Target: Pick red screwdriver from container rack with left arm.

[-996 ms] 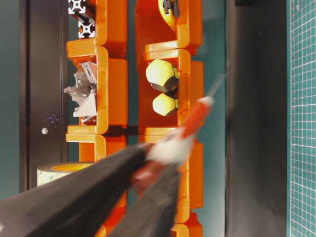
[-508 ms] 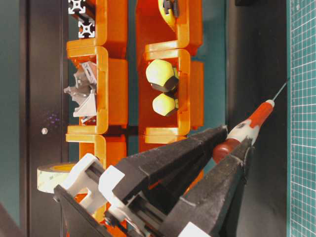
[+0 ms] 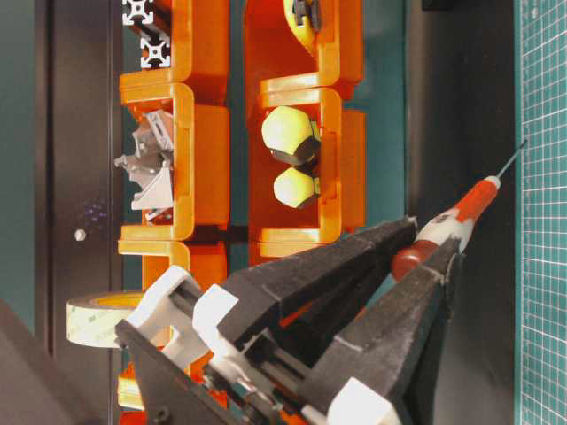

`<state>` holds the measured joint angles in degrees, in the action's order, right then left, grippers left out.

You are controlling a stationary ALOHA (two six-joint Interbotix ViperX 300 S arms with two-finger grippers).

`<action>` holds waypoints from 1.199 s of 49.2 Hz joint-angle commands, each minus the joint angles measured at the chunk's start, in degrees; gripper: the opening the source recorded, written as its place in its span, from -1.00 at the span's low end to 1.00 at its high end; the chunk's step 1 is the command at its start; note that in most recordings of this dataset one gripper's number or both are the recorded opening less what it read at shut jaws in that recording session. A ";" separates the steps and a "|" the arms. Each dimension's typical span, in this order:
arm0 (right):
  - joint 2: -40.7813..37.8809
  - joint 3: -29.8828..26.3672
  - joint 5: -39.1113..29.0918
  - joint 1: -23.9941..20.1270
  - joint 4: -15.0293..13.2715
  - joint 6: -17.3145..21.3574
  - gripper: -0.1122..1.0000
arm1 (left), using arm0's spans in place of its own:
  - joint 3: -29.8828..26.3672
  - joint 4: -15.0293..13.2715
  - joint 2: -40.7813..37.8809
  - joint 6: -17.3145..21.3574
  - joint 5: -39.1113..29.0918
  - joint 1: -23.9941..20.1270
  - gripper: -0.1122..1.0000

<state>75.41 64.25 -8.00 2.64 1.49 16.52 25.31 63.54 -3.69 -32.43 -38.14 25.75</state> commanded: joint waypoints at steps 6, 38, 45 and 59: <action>-0.97 -1.85 0.79 -0.26 0.26 0.26 -0.79 | -1.49 0.35 0.35 -0.18 0.79 0.09 -0.37; -1.05 -1.85 0.44 -0.70 0.62 4.13 -0.79 | -2.29 0.26 -0.62 -8.17 1.93 -0.70 0.81; -1.05 -1.85 0.53 -0.70 0.62 4.04 -0.79 | -1.41 0.26 0.62 -13.71 2.29 -0.26 0.80; -1.14 -1.67 -0.09 -0.79 0.44 3.34 -0.79 | -0.79 0.26 13.45 -21.18 2.02 1.32 0.79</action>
<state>75.41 64.25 -8.09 1.93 2.02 20.30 24.87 63.54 3.60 -52.82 -36.12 26.54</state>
